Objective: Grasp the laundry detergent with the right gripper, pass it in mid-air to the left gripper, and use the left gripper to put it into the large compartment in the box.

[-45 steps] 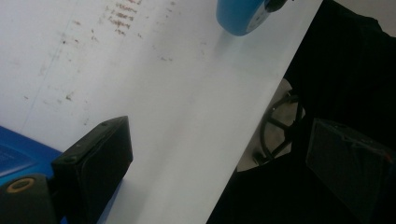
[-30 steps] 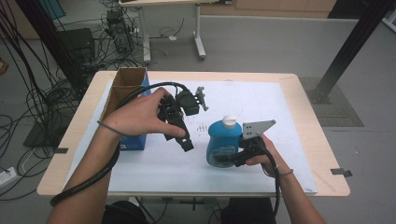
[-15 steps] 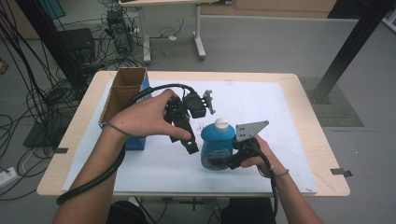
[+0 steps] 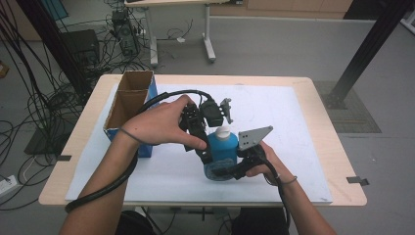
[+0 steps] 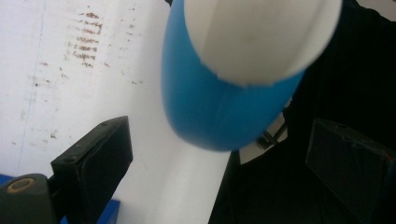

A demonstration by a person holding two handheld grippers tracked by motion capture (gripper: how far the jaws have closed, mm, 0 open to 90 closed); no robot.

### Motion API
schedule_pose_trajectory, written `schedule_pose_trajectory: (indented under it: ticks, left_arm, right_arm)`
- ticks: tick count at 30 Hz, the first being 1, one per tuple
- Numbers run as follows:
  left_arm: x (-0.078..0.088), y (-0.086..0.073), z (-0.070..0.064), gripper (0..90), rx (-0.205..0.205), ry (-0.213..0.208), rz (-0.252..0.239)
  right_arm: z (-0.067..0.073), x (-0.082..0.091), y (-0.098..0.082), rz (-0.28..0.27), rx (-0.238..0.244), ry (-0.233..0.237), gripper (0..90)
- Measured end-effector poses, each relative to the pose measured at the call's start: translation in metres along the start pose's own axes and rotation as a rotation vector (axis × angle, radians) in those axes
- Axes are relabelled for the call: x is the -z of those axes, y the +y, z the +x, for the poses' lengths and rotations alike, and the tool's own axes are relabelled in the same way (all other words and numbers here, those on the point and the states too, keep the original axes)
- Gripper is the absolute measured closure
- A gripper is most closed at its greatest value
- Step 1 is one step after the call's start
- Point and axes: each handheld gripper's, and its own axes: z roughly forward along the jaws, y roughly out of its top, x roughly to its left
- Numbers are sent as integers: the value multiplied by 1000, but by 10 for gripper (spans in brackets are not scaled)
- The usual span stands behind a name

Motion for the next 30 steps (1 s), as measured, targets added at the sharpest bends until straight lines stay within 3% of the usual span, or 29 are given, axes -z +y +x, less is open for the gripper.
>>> schedule_pose_trajectory:
  ticks: [15, 30]
  left_arm:
    - [-2, 7, -3, 74, -26, 0, 13]
    - [-4, 13, -8, 73, -38, 4, 12]
  right_arm:
    - [2, -11, 14, 16, 38, 20, 408]
    - [4, -18, 20, 16, 47, 34, 408]
